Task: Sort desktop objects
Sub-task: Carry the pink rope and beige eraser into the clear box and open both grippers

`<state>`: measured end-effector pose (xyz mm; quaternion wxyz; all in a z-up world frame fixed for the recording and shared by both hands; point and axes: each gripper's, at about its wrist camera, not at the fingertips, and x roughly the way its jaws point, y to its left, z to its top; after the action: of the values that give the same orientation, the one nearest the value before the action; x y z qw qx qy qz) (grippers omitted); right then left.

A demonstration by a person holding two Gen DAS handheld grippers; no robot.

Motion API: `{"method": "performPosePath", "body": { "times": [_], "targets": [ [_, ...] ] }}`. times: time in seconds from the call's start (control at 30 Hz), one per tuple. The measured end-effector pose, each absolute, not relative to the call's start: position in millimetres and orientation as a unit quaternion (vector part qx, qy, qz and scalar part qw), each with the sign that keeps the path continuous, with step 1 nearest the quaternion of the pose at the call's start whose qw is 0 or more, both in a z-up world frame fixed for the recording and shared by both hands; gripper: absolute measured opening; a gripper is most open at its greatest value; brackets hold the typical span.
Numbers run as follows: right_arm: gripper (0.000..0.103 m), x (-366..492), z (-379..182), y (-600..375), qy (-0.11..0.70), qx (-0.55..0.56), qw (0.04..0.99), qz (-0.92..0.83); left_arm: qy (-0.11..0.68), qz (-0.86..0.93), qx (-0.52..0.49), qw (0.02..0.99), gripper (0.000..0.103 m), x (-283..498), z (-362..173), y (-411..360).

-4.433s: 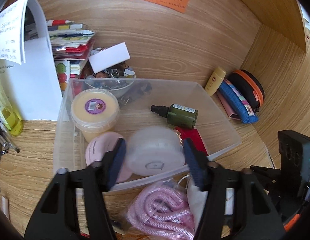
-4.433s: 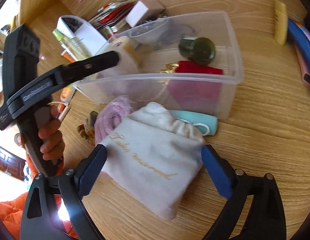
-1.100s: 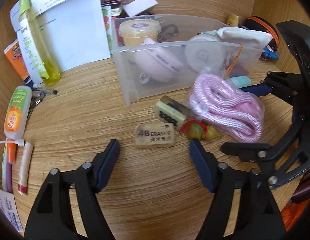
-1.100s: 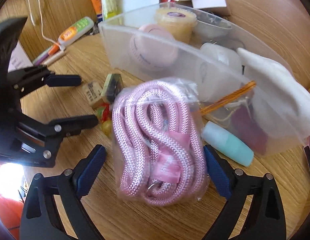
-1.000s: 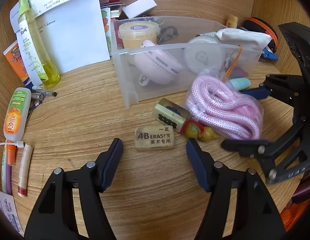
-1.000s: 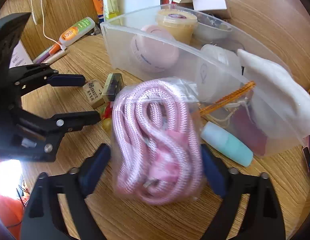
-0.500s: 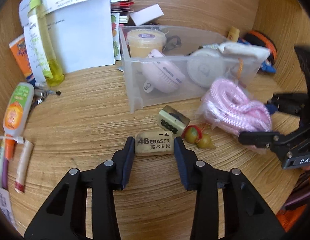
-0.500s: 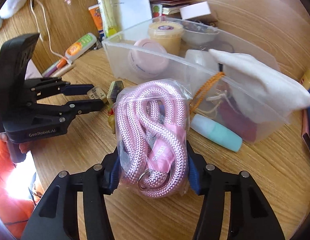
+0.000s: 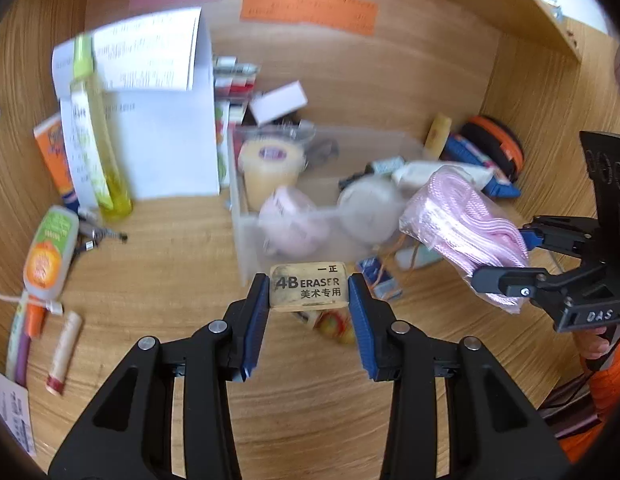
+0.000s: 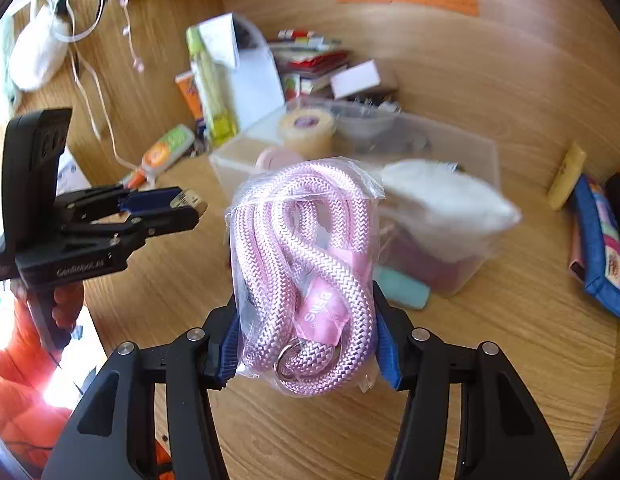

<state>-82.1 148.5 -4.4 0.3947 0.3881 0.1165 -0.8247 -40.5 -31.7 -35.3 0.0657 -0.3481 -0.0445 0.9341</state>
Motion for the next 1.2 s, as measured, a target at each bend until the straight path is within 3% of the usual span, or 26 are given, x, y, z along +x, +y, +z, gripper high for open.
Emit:
{"method": "performPosePath", "body": {
  "times": [0.6, 1.2],
  "targets": [
    [0.051, -146.8, 29.2, 182.1, 0.063, 0.361, 0.338, -0.867, -0.048, 0.956, -0.277, 0.088, 0.039, -74.6, 23.4, -25.4],
    [0.051, -214.9, 12.6, 143.3, 0.046, 0.378, 0.321, -0.867, -0.069, 0.933, -0.343, 0.088, 0.039, -179.2, 5.9, -2.3]
  ]
}}
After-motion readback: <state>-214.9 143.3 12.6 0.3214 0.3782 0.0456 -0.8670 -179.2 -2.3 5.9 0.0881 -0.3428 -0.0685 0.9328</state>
